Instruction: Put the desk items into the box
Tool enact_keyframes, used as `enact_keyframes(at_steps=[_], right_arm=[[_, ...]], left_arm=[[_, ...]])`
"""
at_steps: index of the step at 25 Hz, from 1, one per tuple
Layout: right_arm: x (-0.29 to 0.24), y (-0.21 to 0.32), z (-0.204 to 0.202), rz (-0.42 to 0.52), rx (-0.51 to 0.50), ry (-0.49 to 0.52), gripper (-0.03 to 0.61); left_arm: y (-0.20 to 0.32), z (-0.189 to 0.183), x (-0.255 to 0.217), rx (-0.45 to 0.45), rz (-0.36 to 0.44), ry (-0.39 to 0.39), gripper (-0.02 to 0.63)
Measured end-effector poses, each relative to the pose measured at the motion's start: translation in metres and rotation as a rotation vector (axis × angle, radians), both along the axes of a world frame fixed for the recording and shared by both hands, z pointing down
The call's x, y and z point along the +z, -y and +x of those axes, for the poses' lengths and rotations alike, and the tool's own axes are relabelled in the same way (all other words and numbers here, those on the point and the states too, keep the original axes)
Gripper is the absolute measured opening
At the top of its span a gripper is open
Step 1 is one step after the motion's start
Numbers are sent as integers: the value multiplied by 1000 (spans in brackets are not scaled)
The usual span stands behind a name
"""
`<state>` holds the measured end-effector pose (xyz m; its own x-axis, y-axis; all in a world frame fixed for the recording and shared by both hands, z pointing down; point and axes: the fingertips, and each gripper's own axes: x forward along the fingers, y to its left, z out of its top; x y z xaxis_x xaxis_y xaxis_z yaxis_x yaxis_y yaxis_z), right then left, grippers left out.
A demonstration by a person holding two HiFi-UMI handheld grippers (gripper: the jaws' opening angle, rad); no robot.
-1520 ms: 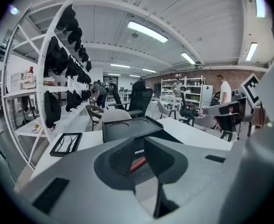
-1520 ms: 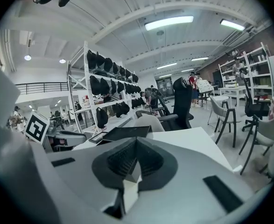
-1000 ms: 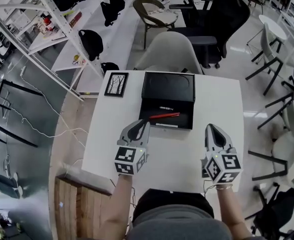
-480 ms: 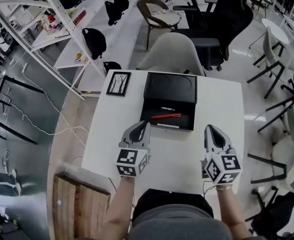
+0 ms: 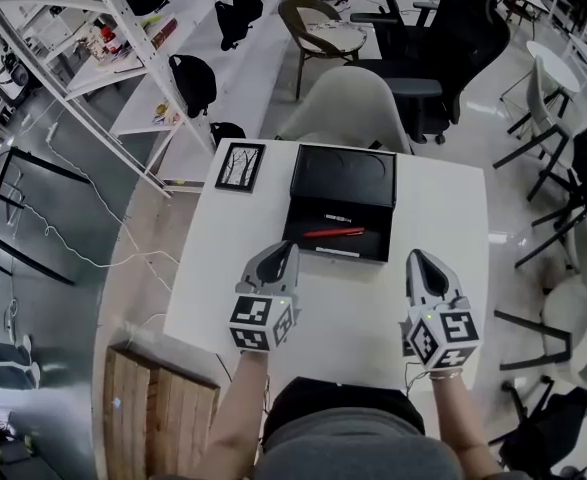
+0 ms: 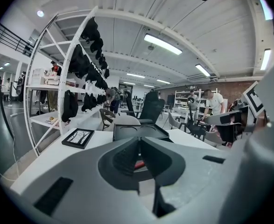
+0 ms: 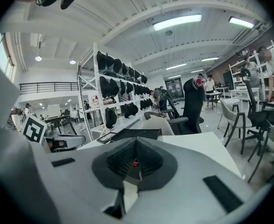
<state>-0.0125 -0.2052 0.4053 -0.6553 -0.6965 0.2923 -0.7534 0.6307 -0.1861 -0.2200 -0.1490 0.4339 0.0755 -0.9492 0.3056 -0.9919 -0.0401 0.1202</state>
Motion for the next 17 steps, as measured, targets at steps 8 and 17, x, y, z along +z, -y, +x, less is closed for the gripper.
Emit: enact_keyframes(at_steps=[8,17], right_arm=[[-3,-3,1,9,-2,-1,2],[-5,-4,0,17,-6,-3,3]], left_arm=[[-2,0,-2,-2,8,-8,18],[-5,0,-4,-2,14,-10,18]])
